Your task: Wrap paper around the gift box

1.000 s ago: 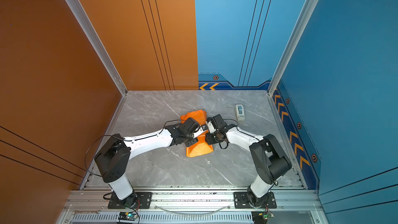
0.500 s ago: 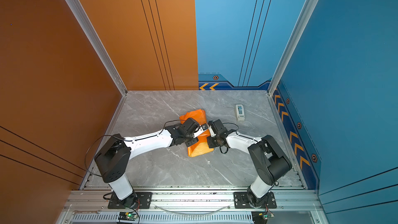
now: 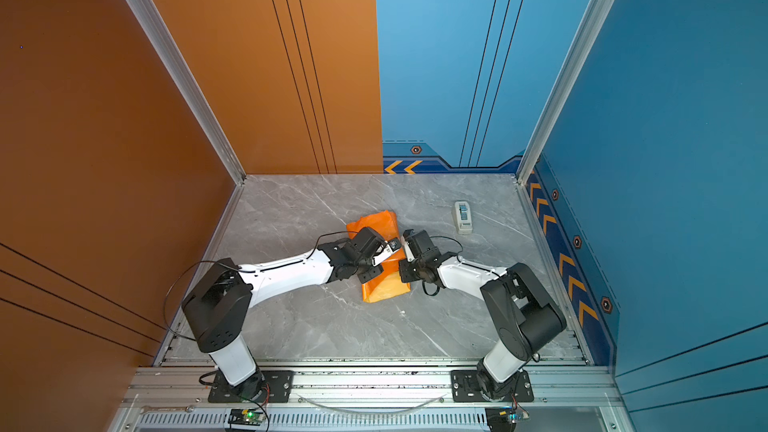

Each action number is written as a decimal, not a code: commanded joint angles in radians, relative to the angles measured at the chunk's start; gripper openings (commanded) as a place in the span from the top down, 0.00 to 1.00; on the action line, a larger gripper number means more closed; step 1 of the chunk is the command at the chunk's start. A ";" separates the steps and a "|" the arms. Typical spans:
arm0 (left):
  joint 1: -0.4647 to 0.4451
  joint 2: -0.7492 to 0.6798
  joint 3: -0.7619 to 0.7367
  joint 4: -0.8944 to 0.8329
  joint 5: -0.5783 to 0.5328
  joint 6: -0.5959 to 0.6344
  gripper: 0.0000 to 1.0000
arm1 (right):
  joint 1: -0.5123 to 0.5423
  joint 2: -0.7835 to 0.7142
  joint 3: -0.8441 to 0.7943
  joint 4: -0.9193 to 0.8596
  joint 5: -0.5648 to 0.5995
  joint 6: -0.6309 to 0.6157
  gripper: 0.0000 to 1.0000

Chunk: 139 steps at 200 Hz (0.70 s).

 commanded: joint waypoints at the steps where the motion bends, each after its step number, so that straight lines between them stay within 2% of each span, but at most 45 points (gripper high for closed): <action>1: 0.001 -0.005 -0.031 -0.015 0.062 -0.028 0.50 | -0.006 -0.047 -0.016 0.028 -0.005 0.014 0.65; 8: 0.003 -0.005 -0.032 -0.012 0.063 -0.031 0.50 | -0.007 -0.060 -0.024 0.036 -0.009 0.012 0.57; 16: 0.004 -0.004 -0.033 -0.011 0.065 -0.034 0.50 | -0.014 -0.076 -0.034 0.047 -0.024 0.011 0.53; 35: 0.004 -0.005 -0.034 -0.008 0.071 -0.033 0.50 | -0.034 -0.090 -0.038 0.066 -0.050 0.022 0.52; 57: 0.005 -0.010 -0.035 -0.003 0.081 -0.037 0.50 | -0.047 -0.068 -0.027 0.078 -0.066 0.028 0.67; 87: 0.006 -0.016 -0.037 0.006 0.098 -0.047 0.50 | -0.047 -0.034 -0.017 0.083 -0.074 0.032 0.72; 114: 0.005 -0.016 -0.039 0.012 0.109 -0.053 0.50 | -0.047 -0.015 -0.016 0.094 -0.050 0.030 0.86; 139: 0.008 -0.017 -0.036 0.017 0.111 -0.060 0.50 | -0.046 -0.008 -0.014 0.095 -0.031 0.018 0.91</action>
